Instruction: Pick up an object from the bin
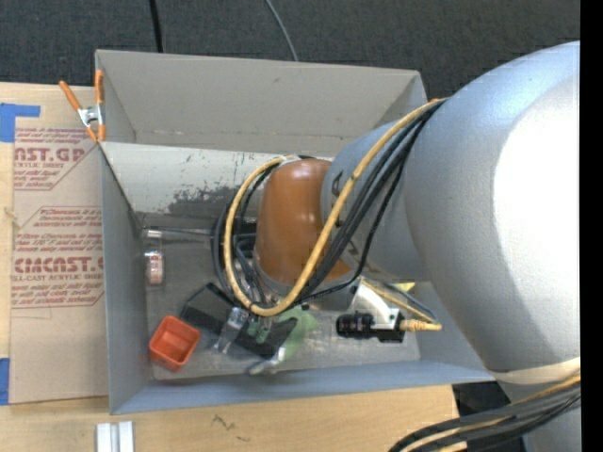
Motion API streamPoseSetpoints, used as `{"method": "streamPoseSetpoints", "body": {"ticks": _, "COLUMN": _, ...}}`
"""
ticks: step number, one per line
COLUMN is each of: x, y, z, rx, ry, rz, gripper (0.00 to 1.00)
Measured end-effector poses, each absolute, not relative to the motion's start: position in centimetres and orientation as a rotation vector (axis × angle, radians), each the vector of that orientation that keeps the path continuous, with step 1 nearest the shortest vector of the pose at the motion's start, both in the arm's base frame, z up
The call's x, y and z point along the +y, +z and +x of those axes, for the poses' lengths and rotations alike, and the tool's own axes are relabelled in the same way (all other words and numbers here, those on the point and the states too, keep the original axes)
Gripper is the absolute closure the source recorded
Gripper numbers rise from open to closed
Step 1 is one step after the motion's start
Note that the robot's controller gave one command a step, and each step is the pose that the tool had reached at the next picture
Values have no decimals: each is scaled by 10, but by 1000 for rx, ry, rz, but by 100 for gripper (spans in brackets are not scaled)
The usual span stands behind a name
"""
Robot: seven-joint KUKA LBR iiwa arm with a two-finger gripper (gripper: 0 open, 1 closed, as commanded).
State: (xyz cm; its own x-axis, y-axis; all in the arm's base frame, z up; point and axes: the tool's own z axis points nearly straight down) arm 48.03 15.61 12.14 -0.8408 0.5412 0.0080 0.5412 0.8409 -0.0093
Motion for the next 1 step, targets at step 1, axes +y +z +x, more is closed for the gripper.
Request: {"method": "streamPoseSetpoints", "body": {"ticks": 1, "x": 156, "y": 141, "z": 479, "rx": -3002, "ry": 13, "rz": -881, "gripper": 100}}
